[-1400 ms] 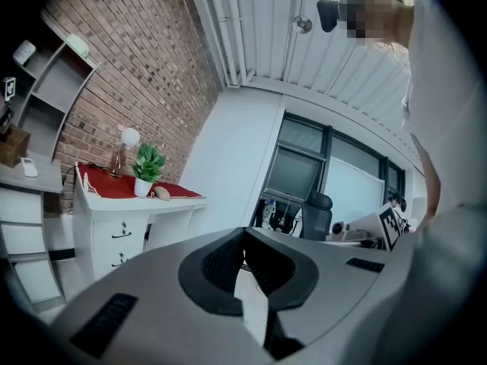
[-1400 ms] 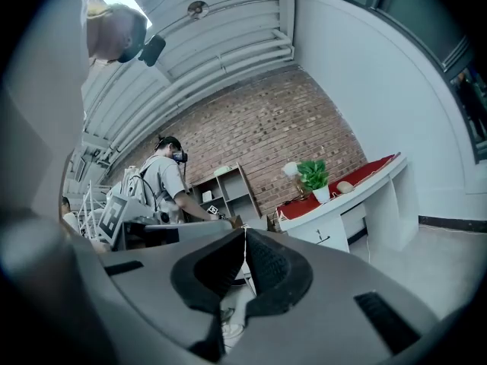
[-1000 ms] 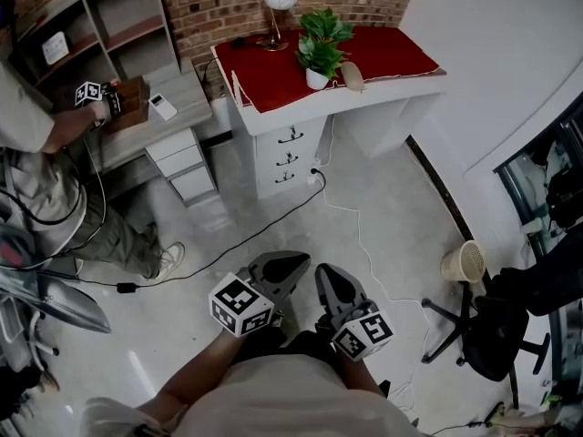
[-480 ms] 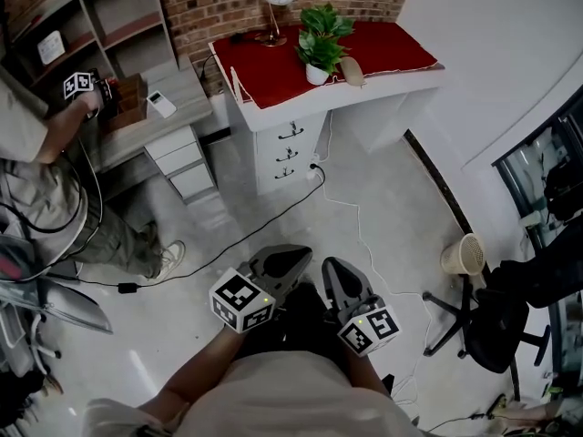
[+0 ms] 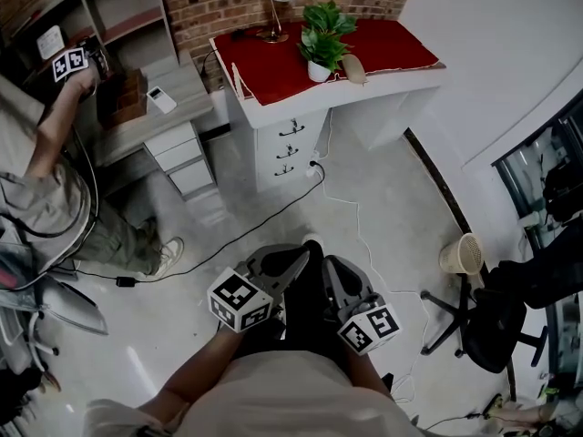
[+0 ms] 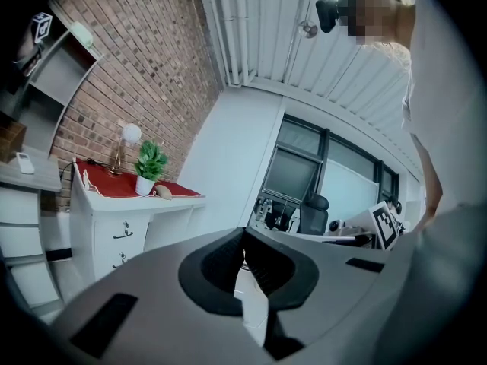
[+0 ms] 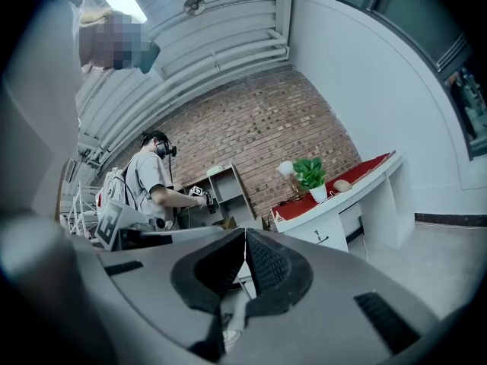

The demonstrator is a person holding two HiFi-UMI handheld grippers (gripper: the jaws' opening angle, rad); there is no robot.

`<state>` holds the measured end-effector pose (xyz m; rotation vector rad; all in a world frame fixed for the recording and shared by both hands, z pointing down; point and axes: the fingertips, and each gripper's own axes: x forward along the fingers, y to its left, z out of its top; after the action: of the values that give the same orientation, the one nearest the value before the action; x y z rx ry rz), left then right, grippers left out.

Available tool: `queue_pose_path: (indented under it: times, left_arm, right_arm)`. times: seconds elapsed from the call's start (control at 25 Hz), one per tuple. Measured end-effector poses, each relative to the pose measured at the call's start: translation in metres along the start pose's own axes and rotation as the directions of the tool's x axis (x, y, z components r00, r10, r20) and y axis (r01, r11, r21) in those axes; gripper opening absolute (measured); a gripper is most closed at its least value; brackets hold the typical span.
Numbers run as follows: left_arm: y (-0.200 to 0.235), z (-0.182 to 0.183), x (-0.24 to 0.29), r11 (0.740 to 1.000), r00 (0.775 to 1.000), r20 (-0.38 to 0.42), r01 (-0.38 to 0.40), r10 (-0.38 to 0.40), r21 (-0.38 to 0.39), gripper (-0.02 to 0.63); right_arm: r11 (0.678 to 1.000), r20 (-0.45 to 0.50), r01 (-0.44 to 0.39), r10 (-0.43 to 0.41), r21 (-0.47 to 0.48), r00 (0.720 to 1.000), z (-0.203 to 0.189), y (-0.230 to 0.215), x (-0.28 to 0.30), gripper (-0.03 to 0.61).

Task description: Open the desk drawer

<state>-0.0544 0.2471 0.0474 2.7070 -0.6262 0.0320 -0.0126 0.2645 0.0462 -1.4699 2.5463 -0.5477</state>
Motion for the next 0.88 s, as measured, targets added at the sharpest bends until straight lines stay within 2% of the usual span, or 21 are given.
queue_pose_path:
  times: [0.4, 0.88]
  left_arm:
    - [0.025, 0.0, 0.023, 1.0, 1.0, -0.011, -0.024, 0.024, -0.015, 0.011]
    - [0.086, 0.021, 0.08, 0.995, 0.996, -0.019, -0.093, 0.092, -0.031, 0.011]
  right_arm:
    - [1.0, -0.015, 0.003, -0.002, 0.023, 1.0, 0.0, -0.028, 0.018, 0.017]
    - [0.999, -0.037, -0.015, 0.017, 0.048, 0.999, 0.025, -0.09, 0.076, 0.017]
